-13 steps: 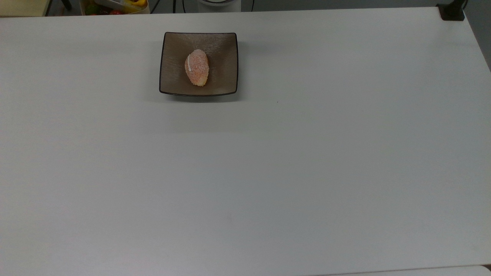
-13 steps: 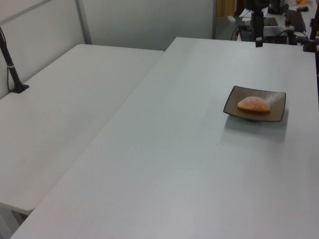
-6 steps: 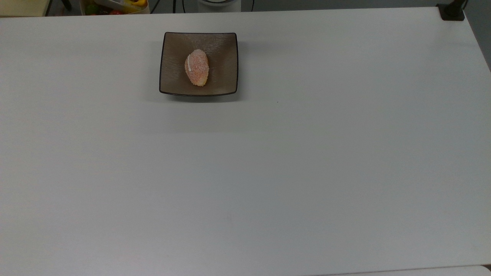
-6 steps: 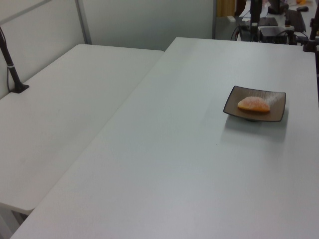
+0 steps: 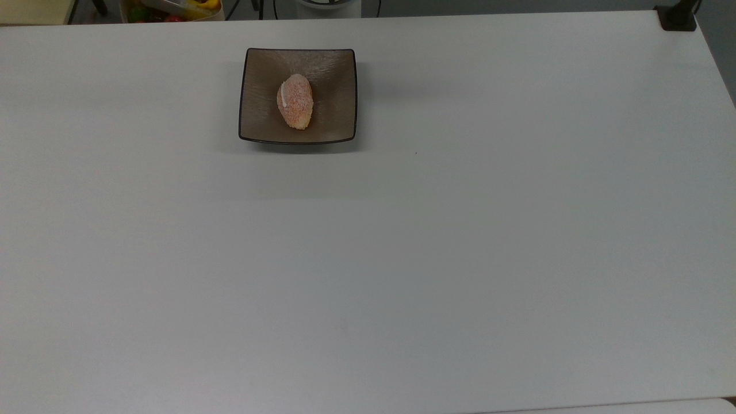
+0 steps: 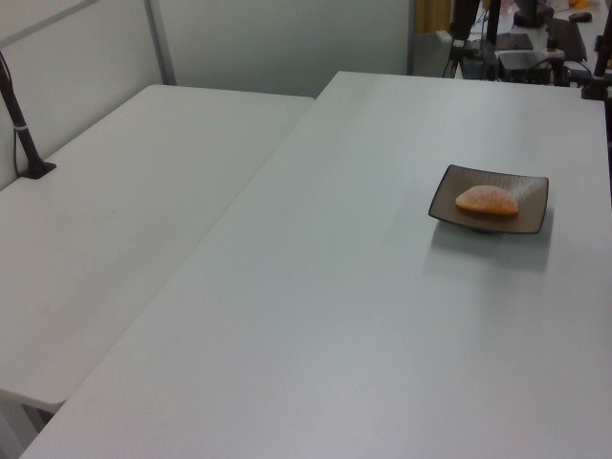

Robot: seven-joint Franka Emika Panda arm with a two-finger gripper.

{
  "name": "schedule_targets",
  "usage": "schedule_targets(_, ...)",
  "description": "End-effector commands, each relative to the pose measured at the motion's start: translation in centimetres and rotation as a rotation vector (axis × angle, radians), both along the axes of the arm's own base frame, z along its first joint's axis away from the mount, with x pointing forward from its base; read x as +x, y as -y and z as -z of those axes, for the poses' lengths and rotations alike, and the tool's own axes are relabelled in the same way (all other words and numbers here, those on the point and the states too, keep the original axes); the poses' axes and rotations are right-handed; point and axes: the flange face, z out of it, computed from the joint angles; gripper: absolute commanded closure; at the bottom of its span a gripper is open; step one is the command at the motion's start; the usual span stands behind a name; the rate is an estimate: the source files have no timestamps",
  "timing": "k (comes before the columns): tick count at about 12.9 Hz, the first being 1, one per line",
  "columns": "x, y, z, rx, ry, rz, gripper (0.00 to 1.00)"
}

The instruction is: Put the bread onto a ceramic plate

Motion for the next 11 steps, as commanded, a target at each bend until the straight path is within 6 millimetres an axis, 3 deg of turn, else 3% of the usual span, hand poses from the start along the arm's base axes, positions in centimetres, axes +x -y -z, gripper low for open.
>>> schedule_targets(1, 0.05, -0.12, 0.05, 0.050, 0.020, 0.135, 0.00)
schedule_targets(11, -0.17, -0.40, 0.45, 0.042, 0.009, 0.119, 0.00)
